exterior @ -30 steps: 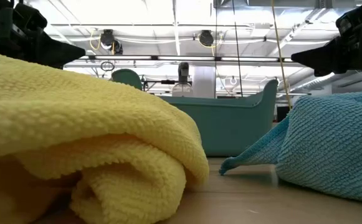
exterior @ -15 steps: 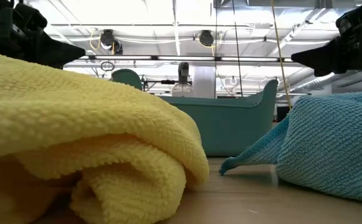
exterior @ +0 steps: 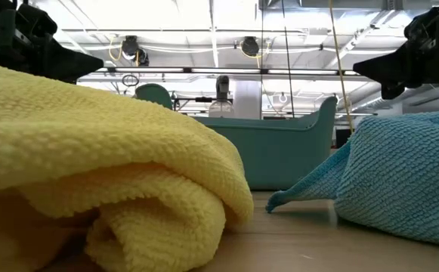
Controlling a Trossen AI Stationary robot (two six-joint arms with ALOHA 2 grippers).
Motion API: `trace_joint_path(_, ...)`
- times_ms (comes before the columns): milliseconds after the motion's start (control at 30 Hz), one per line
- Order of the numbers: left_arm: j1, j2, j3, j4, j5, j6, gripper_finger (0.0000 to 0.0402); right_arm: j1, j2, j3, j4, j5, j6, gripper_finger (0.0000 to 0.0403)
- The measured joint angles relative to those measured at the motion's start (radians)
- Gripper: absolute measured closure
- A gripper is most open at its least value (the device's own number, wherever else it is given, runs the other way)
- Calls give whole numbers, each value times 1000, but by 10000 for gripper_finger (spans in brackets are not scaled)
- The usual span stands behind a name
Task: Sort microfiber towel by color & place in baskets
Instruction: Put the top yellow towel into the gray bin
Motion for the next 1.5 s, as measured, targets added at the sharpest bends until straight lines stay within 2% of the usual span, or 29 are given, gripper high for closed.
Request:
trace_joint_path(333, 0, 0, 0, 0, 0, 0, 384, 0, 0, 0, -11, -18, 66, 403)
trace_joint_path(567, 0, 0, 0, 0, 0, 0, 384, 0, 2, 1, 41, -56, 42, 403)
trace_joint_path(733, 0, 0, 0, 0, 0, 0, 384, 0, 6, 63, 37, -56, 111, 403)
trace_joint_path(933, 0, 0, 0, 0, 0, 0, 384, 0, 75, 216, -70, -56, 146, 403)
trace_joint_path(1333, 0, 0, 0, 0, 0, 13, 384, 0, 390, 635, -229, -57, 114, 403)
trace_joint_path(1500, 0, 0, 0, 0, 0, 81, 384, 0, 513, 806, -303, -56, 86, 403)
